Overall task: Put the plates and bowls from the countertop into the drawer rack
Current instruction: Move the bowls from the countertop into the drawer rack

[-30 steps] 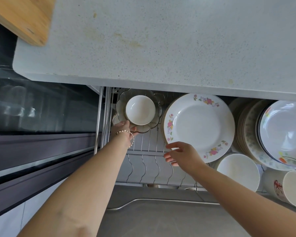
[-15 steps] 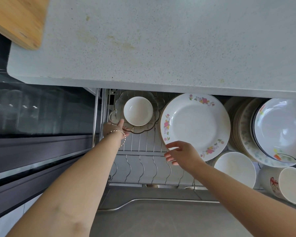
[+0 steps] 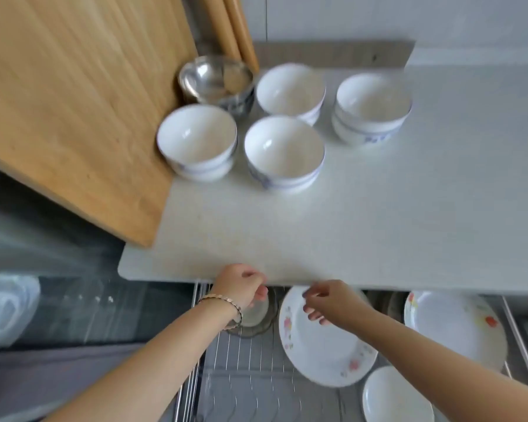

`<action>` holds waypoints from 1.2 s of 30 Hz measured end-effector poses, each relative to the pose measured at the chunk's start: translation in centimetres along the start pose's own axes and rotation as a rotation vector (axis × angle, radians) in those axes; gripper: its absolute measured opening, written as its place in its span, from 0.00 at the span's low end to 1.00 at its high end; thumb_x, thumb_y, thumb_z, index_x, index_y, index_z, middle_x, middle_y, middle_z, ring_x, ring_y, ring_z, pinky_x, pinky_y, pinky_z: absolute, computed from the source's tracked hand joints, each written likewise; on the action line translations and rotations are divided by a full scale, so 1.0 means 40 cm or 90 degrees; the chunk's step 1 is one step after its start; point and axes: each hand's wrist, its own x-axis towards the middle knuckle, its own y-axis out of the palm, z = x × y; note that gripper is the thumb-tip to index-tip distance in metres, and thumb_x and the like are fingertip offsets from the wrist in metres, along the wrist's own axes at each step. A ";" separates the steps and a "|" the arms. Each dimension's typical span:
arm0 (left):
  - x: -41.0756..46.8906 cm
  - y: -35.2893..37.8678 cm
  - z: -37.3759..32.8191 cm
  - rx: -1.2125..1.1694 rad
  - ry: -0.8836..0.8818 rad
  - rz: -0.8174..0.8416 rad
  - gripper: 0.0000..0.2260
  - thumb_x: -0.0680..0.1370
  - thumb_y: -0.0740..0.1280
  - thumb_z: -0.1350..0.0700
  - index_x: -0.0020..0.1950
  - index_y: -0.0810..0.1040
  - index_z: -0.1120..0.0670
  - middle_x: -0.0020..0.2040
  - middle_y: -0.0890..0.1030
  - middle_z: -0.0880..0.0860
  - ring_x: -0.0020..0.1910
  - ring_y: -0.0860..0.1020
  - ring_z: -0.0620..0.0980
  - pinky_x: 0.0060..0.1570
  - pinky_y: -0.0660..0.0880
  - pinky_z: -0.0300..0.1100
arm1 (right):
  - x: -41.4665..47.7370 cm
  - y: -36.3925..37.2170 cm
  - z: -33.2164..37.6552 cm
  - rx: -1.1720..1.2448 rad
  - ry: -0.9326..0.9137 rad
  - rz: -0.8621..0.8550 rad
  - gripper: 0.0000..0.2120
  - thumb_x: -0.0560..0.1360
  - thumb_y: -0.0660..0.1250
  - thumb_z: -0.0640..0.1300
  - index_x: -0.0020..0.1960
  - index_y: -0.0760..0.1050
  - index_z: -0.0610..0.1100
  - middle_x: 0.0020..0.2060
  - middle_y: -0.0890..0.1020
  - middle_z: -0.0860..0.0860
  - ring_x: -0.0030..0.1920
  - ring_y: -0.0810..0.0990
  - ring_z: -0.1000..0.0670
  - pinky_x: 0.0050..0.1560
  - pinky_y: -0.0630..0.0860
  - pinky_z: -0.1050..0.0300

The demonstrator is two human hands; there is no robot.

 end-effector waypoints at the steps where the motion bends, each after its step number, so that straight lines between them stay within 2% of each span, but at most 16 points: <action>1: 0.005 -0.018 -0.044 -0.047 -0.002 -0.009 0.10 0.77 0.61 0.62 0.37 0.76 0.53 0.29 0.81 0.51 0.26 0.80 0.43 0.32 0.74 0.39 | -0.009 -0.028 0.049 0.029 -0.032 -0.032 0.05 0.75 0.62 0.37 0.44 0.76 0.42 0.31 0.80 0.47 0.29 0.76 0.51 0.33 0.74 0.61; 4: 0.021 -0.059 -0.172 -0.182 0.017 -0.047 0.03 0.78 0.60 0.59 0.48 0.73 0.56 0.34 0.77 0.52 0.30 0.77 0.47 0.33 0.72 0.39 | -0.011 -0.098 0.190 0.146 -0.088 -0.138 0.05 0.77 0.62 0.41 0.48 0.74 0.40 0.29 0.77 0.46 0.26 0.76 0.50 0.26 0.73 0.62; 6: 0.044 -0.075 -0.248 -0.250 0.027 -0.064 0.09 0.79 0.61 0.55 0.57 0.70 0.56 0.43 0.75 0.53 0.35 0.77 0.51 0.36 0.74 0.43 | 0.003 -0.131 0.273 0.243 -0.087 -0.168 0.13 0.77 0.62 0.45 0.59 0.70 0.40 0.34 0.77 0.44 0.28 0.77 0.48 0.26 0.75 0.62; 8: 0.075 -0.085 -0.308 -0.285 0.030 -0.069 0.20 0.78 0.61 0.48 0.68 0.66 0.53 0.54 0.71 0.52 0.43 0.78 0.55 0.39 0.76 0.45 | 0.029 -0.152 0.335 0.295 -0.073 -0.174 0.24 0.77 0.62 0.50 0.69 0.62 0.43 0.47 0.79 0.41 0.33 0.80 0.44 0.34 0.79 0.56; 10: 0.108 -0.089 -0.341 -0.307 0.028 -0.067 0.25 0.77 0.61 0.46 0.72 0.61 0.50 0.57 0.68 0.49 0.47 0.77 0.57 0.40 0.76 0.46 | 0.065 -0.161 0.366 0.296 -0.042 -0.182 0.30 0.76 0.62 0.53 0.73 0.56 0.44 0.59 0.75 0.39 0.39 0.81 0.41 0.44 0.82 0.50; 12: 0.138 -0.089 -0.350 -0.311 0.018 -0.038 0.19 0.78 0.61 0.48 0.67 0.65 0.51 0.56 0.68 0.51 0.42 0.78 0.58 0.38 0.76 0.46 | 0.102 -0.158 0.372 0.321 -0.012 -0.175 0.30 0.76 0.62 0.54 0.72 0.56 0.44 0.61 0.74 0.39 0.38 0.81 0.40 0.49 0.82 0.47; 14: 0.157 -0.082 -0.341 -0.328 0.024 -0.040 0.05 0.78 0.60 0.56 0.52 0.69 0.55 0.53 0.71 0.57 0.34 0.77 0.56 0.31 0.77 0.45 | 0.122 -0.148 0.364 0.382 -0.009 -0.144 0.24 0.77 0.61 0.49 0.69 0.61 0.41 0.54 0.75 0.37 0.37 0.80 0.40 0.50 0.81 0.47; 15: 0.164 -0.079 -0.332 -0.334 0.036 -0.060 0.01 0.78 0.59 0.60 0.47 0.69 0.57 0.52 0.72 0.60 0.31 0.76 0.56 0.27 0.78 0.44 | 0.128 -0.141 0.358 0.416 -0.023 -0.132 0.20 0.77 0.60 0.45 0.67 0.63 0.39 0.49 0.76 0.38 0.37 0.80 0.40 0.47 0.82 0.47; 17: 0.161 -0.068 -0.312 -0.336 0.065 -0.092 0.06 0.76 0.58 0.64 0.52 0.71 0.60 0.51 0.74 0.60 0.31 0.77 0.56 0.26 0.79 0.44 | 0.129 -0.128 0.342 0.439 -0.054 -0.147 0.16 0.76 0.57 0.39 0.63 0.66 0.38 0.43 0.77 0.42 0.34 0.80 0.41 0.43 0.81 0.50; 19: 0.125 -0.056 -0.286 -0.328 0.074 -0.107 0.16 0.75 0.58 0.65 0.62 0.68 0.59 0.50 0.75 0.60 0.31 0.78 0.56 0.33 0.80 0.47 | 0.105 -0.117 0.315 0.440 -0.077 -0.172 0.13 0.76 0.57 0.37 0.60 0.67 0.39 0.41 0.77 0.45 0.31 0.80 0.43 0.46 0.82 0.48; 21: 0.062 -0.043 -0.252 -0.314 0.075 -0.105 0.16 0.75 0.59 0.65 0.60 0.65 0.52 0.45 0.77 0.58 0.32 0.79 0.56 0.37 0.80 0.48 | 0.060 -0.108 0.265 0.438 -0.095 -0.160 0.12 0.76 0.57 0.37 0.58 0.68 0.39 0.41 0.79 0.45 0.32 0.81 0.43 0.51 0.82 0.46; 24: -0.059 -0.025 -0.204 -0.262 0.055 -0.028 0.15 0.76 0.61 0.62 0.59 0.63 0.49 0.40 0.78 0.55 0.33 0.80 0.55 0.38 0.79 0.48 | -0.049 -0.105 0.162 0.391 -0.114 -0.145 0.09 0.75 0.57 0.36 0.53 0.71 0.43 0.37 0.80 0.45 0.31 0.83 0.44 0.43 0.84 0.51; 28: -0.213 0.027 -0.145 -0.153 0.039 0.053 0.10 0.78 0.60 0.56 0.58 0.66 0.48 0.39 0.80 0.55 0.26 0.83 0.52 0.31 0.81 0.45 | -0.198 -0.130 0.005 0.289 -0.130 -0.126 0.12 0.75 0.57 0.32 0.53 0.74 0.43 0.37 0.80 0.47 0.29 0.82 0.50 0.34 0.83 0.53; 31: -0.300 0.117 -0.101 -0.085 0.046 0.076 0.12 0.77 0.60 0.61 0.58 0.66 0.48 0.41 0.79 0.50 0.24 0.82 0.48 0.29 0.79 0.43 | -0.285 -0.170 -0.113 0.185 -0.113 -0.081 0.15 0.74 0.56 0.32 0.47 0.72 0.50 0.34 0.80 0.49 0.29 0.82 0.46 0.32 0.82 0.54; 34: -0.338 0.243 -0.028 -0.025 0.004 0.127 0.13 0.77 0.59 0.65 0.56 0.66 0.48 0.41 0.77 0.48 0.19 0.77 0.42 0.26 0.77 0.39 | -0.339 -0.198 -0.249 0.054 -0.076 -0.069 0.16 0.75 0.56 0.33 0.49 0.68 0.54 0.29 0.81 0.52 0.25 0.81 0.53 0.34 0.80 0.60; 36: -0.338 0.334 0.038 0.006 -0.054 0.164 0.12 0.77 0.58 0.64 0.57 0.67 0.51 0.40 0.78 0.48 0.19 0.77 0.41 0.27 0.77 0.39 | -0.352 -0.198 -0.339 -0.004 -0.015 -0.041 0.16 0.75 0.55 0.35 0.56 0.64 0.54 0.33 0.82 0.49 0.28 0.83 0.52 0.37 0.81 0.62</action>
